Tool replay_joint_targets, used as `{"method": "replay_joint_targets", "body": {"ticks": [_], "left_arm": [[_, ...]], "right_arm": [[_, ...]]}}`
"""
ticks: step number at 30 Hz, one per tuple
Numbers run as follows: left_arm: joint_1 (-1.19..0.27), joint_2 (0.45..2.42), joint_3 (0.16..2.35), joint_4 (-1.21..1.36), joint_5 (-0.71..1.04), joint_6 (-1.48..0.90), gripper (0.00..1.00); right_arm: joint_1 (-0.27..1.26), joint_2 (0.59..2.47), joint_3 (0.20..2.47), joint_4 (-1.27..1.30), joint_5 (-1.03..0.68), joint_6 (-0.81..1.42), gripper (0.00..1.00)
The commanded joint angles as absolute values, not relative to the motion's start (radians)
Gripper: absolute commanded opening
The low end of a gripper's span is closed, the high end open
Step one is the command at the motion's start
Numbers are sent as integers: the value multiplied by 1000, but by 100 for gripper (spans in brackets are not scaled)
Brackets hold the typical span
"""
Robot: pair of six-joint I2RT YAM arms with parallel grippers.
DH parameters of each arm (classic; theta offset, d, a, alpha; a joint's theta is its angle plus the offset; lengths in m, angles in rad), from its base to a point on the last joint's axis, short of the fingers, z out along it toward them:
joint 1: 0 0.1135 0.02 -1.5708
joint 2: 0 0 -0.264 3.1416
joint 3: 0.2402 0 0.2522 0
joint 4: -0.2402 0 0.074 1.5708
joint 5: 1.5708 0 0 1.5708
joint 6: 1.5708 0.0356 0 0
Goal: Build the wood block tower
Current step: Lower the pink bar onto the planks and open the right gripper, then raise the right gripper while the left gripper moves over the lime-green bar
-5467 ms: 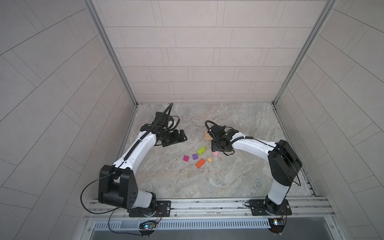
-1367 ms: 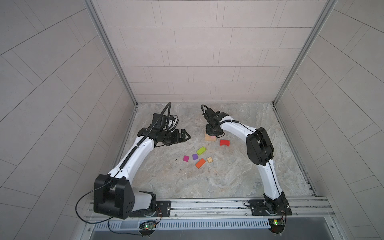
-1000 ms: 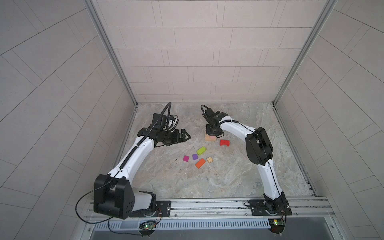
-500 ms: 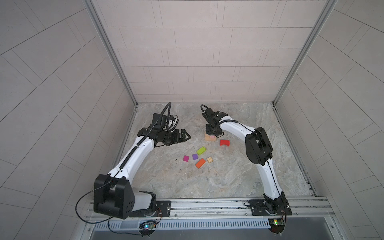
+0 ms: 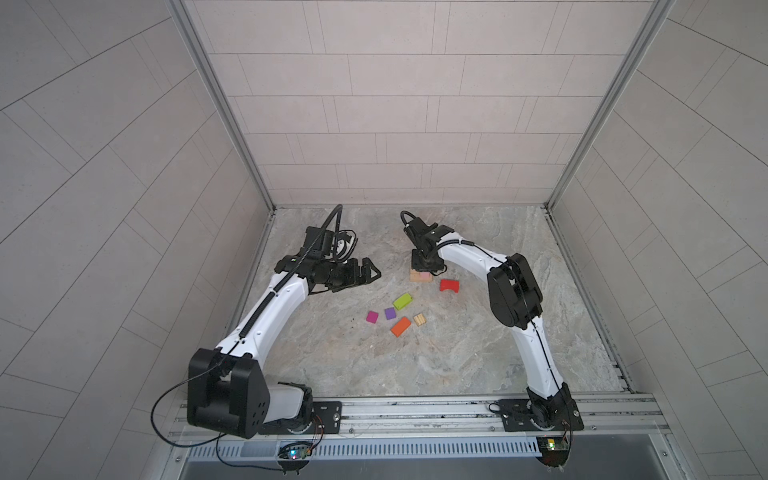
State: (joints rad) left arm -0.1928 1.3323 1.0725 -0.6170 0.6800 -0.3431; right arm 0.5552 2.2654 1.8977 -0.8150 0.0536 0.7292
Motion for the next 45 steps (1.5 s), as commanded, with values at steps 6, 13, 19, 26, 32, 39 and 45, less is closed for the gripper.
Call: {"method": "replay_joint_targets", "body": {"ticks": [6,13,19,26,32,39,45], "left_arm": [[-193,1321,1063,-615,685,-342,98],[-194,1322,1063,-617,685,-341,98],[-193,1323,1064,-617,683,-340,98],[-195,1343,1061,-624,659,-339,98],[-223,1378,1069,-657,607,-319,96],[-313,1429,1093,-707,480,-288,95],[-416,1479,1115,-718,377,-283,94]], "right_arm": [[554,2279,1913,-835,74,730,33],[554,2273,1912,-829,64,727,41],[554,2254,1910,-825,58,718,45],[553,2192,1892,-825,60,687,50],[552,2098,1833,-813,48,645,55],[533,1928,1658,-748,16,612,63],[484,1770,1469,-670,-64,606,73]]}}
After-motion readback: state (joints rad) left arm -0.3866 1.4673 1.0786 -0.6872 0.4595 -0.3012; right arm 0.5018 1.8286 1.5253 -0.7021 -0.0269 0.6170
